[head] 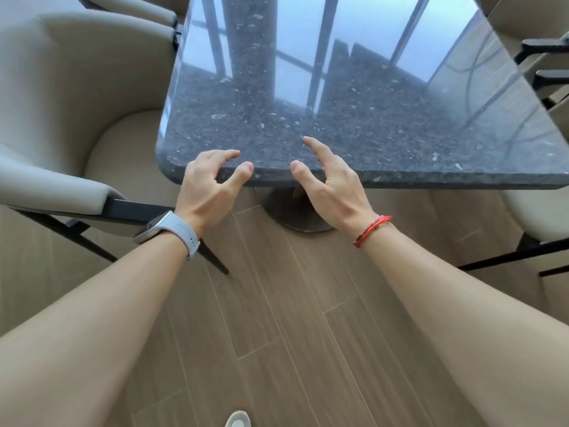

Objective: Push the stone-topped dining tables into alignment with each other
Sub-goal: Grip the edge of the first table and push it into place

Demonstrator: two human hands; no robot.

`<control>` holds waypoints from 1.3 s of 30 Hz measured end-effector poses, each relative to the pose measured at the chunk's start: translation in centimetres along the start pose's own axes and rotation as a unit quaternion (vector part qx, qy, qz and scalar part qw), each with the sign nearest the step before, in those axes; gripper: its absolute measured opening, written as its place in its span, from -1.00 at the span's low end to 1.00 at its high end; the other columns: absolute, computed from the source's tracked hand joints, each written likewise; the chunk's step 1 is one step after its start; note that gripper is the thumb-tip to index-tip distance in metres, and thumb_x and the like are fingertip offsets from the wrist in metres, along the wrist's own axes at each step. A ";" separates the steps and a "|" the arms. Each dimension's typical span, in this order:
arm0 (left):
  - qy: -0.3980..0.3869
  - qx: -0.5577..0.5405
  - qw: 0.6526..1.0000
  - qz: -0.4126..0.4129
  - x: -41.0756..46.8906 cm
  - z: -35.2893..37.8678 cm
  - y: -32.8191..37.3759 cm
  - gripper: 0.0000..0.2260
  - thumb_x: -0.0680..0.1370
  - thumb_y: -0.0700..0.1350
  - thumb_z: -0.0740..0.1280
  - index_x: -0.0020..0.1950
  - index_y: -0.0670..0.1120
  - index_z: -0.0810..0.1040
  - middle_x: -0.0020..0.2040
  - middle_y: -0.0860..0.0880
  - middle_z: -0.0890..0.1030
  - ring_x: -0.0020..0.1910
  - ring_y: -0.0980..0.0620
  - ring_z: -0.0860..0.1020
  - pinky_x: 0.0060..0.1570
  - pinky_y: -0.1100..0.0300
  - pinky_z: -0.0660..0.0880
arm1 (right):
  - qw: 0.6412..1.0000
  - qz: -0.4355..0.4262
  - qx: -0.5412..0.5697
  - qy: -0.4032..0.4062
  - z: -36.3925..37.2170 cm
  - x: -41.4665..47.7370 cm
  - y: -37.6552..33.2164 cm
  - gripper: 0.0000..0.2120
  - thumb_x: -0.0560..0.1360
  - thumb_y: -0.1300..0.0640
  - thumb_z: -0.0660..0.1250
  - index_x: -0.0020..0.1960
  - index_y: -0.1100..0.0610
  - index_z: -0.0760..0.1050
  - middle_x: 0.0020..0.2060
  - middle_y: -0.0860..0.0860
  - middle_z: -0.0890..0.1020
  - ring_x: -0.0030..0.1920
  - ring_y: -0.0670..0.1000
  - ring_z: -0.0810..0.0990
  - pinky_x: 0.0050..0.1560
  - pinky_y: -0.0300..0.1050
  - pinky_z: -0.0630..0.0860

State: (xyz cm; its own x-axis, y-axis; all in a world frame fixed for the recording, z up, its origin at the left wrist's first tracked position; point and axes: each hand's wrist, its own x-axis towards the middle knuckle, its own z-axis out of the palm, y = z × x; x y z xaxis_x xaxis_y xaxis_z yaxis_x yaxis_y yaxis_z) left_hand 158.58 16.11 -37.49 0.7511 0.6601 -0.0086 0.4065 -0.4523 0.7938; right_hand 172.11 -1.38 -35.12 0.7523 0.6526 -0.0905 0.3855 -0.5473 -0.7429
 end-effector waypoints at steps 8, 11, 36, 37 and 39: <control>0.049 0.135 0.989 0.014 6.1 0.5 -3.0 -0.24 0.45 0.43 0.09 0.46 0.00 0.52 0.55 -0.15 0.38 0.59 -0.12 0.23 0.57 -0.13 0.13 | 0.971 -0.022 -0.222 0.080 2.6 6.5 2.0 -0.40 0.57 -0.33 0.14 0.56 -0.18 0.23 0.49 0.16 0.33 0.49 0.18 0.24 0.44 0.18 0.17; 0.035 0.216 0.976 0.015 8.0 1.3 -4.1 -0.26 0.48 0.42 0.07 0.54 0.05 0.42 0.62 -0.18 0.25 0.64 -0.20 0.11 0.60 -0.21 -0.02 | 0.949 -0.025 -0.298 0.101 3.7 9.1 3.1 -0.33 0.51 -0.40 0.08 0.56 -0.18 0.25 0.57 0.25 0.18 0.57 0.27 0.10 0.52 0.27 0.00; 0.022 0.349 0.936 0.041 8.9 2.9 -5.1 -0.35 0.55 0.33 0.02 0.61 0.13 0.25 0.68 -0.12 0.13 0.66 -0.20 0.01 0.58 -0.26 -0.11 | 0.944 -0.004 -0.299 0.141 5.6 10.6 4.5 -0.42 0.52 -0.36 0.08 0.49 -0.22 0.36 0.57 0.14 0.29 0.59 0.17 0.14 0.56 0.24 0.00; 0.016 0.351 0.935 0.037 9.0 2.9 -5.0 -0.35 0.55 0.33 0.00 0.61 0.14 0.22 0.68 -0.11 0.11 0.67 -0.19 -0.01 0.59 -0.26 -0.13 | 0.944 -0.006 -0.297 0.141 5.6 10.6 4.5 -0.42 0.53 -0.35 0.08 0.50 -0.21 0.36 0.57 0.14 0.29 0.59 0.17 0.15 0.56 0.24 0.00; 0.014 0.356 0.934 0.036 8.9 3.0 -5.0 -0.34 0.54 0.33 -0.02 0.62 0.16 0.20 0.69 -0.10 0.09 0.67 -0.18 -0.01 0.59 -0.25 -0.13 | 0.945 -0.006 -0.294 0.141 5.6 10.5 4.5 -0.43 0.53 -0.33 0.07 0.50 -0.21 0.35 0.57 0.14 0.28 0.59 0.17 0.14 0.57 0.24 0.00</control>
State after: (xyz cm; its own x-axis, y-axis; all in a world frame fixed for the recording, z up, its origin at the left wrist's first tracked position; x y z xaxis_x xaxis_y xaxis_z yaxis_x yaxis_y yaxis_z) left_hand 164.76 22.49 -43.35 0.7800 0.6235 0.0530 0.6056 -0.7735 0.1871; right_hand 178.69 5.96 -43.13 0.8261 0.5408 0.1582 0.5635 -0.7909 -0.2388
